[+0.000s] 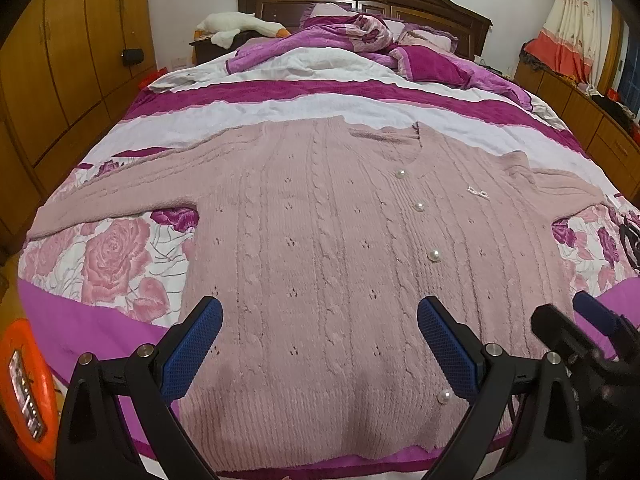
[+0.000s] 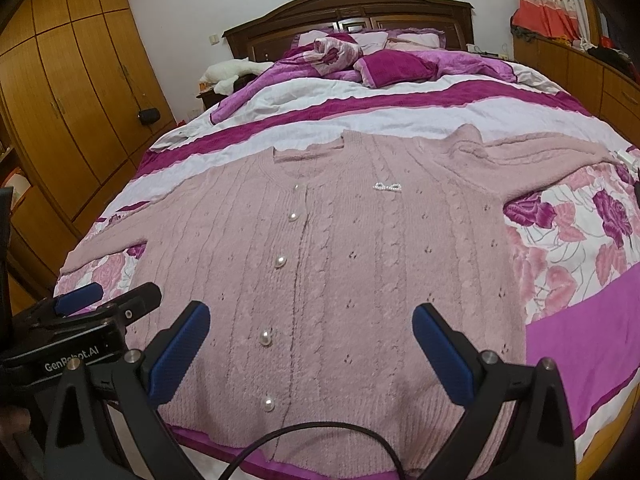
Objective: Fold small clothes
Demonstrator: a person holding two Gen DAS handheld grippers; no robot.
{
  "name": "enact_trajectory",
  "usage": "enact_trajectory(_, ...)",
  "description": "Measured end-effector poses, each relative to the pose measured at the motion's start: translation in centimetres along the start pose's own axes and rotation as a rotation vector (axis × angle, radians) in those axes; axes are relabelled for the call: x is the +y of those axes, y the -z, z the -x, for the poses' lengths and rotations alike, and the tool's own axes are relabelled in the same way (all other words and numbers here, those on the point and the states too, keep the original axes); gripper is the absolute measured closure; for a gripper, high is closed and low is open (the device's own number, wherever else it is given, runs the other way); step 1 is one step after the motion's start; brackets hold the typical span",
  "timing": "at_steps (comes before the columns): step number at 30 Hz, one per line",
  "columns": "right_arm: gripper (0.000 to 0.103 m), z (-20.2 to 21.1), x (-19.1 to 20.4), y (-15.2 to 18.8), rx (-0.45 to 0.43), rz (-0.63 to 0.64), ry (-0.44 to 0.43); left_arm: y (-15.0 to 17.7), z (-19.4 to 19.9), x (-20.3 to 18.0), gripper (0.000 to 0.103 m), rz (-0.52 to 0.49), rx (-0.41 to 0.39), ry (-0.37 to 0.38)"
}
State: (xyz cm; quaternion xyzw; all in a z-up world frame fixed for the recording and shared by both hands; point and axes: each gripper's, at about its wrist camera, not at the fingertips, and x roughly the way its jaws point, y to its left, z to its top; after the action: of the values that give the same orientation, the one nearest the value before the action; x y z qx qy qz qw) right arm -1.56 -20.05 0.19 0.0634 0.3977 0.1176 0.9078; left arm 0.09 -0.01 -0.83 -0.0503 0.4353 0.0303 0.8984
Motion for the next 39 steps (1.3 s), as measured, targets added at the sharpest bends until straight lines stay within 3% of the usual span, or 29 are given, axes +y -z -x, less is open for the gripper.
enact_trajectory(18,0.000,0.3,-6.8,-4.1,-0.034,-0.055,0.072,-3.7,-1.3,-0.3,0.022,-0.020,-0.001,-0.012)
enact_trajectory(29,0.000,0.0,-17.9,-8.8,-0.066,-0.165,0.220,-7.2,-4.6,-1.7,0.022,-0.039,0.014,0.002)
enact_trajectory(39,0.000,-3.9,-28.9,-12.0,-0.021,-0.251,0.334,-7.9,-9.8,-3.6,0.022,-0.037,0.072,0.020)
